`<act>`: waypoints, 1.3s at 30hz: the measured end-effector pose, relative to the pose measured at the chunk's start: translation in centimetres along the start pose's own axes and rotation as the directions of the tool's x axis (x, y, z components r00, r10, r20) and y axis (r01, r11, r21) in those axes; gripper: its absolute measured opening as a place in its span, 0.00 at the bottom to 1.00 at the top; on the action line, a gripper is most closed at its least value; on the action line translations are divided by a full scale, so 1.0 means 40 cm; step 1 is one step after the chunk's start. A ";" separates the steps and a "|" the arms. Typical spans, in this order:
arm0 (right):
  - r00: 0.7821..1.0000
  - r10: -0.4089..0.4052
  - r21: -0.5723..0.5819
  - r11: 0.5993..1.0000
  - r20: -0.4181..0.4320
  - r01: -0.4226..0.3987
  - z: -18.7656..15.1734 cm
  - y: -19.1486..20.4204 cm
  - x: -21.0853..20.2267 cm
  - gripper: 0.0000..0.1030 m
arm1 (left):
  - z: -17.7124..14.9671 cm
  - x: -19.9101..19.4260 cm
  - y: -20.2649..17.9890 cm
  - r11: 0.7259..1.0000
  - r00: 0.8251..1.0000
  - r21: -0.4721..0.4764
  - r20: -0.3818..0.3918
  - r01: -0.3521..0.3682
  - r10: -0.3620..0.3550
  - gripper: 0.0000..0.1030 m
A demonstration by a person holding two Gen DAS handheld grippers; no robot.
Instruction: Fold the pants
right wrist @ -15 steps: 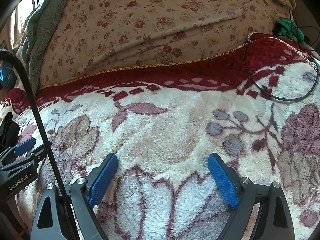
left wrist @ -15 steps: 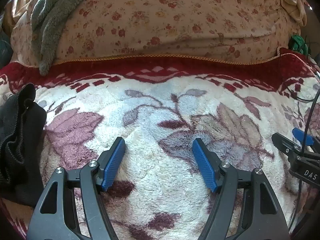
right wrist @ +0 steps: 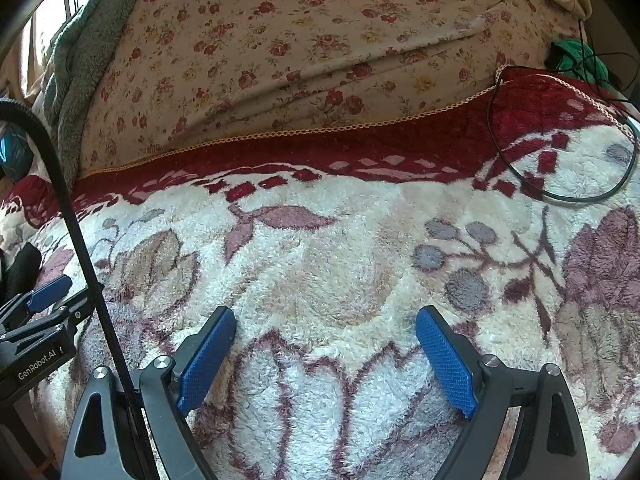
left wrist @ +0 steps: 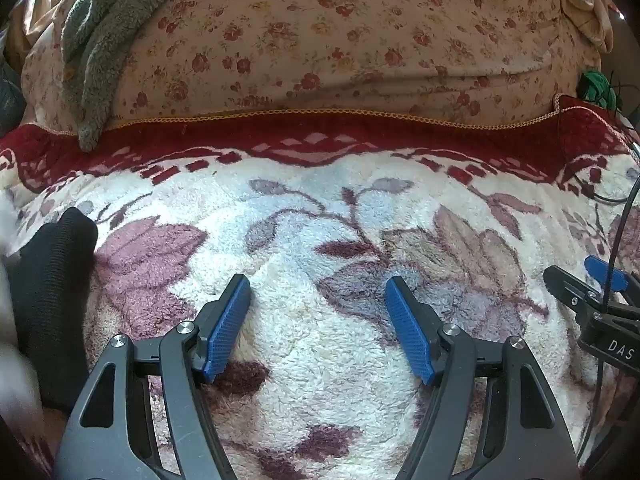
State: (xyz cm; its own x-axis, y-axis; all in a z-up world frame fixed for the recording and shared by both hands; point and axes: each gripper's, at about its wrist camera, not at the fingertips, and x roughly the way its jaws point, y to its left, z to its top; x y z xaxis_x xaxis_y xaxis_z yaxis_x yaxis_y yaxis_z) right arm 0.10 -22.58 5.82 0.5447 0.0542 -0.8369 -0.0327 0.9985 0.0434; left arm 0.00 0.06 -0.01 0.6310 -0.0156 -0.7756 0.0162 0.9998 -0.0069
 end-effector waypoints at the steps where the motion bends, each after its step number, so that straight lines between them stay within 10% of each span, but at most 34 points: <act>1: 1.000 0.000 0.000 1.000 0.000 0.000 0.000 0.000 0.000 0.88 | 0.000 0.000 0.000 1.000 1.000 -0.001 0.000 0.001 -0.001 0.69; 39: 1.000 -0.001 -0.001 1.000 -0.001 0.001 0.001 0.002 0.004 0.88 | 0.002 -0.001 0.009 1.000 1.000 0.000 -0.003 -0.012 0.012 0.71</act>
State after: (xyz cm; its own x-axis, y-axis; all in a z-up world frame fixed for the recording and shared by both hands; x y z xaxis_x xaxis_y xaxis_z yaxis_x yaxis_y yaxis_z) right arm 0.20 -22.48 5.72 0.5443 0.0533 -0.8372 -0.0330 0.9986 0.0421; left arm 0.06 0.40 0.07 0.6287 -0.0040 -0.7776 0.0091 1.0000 0.0022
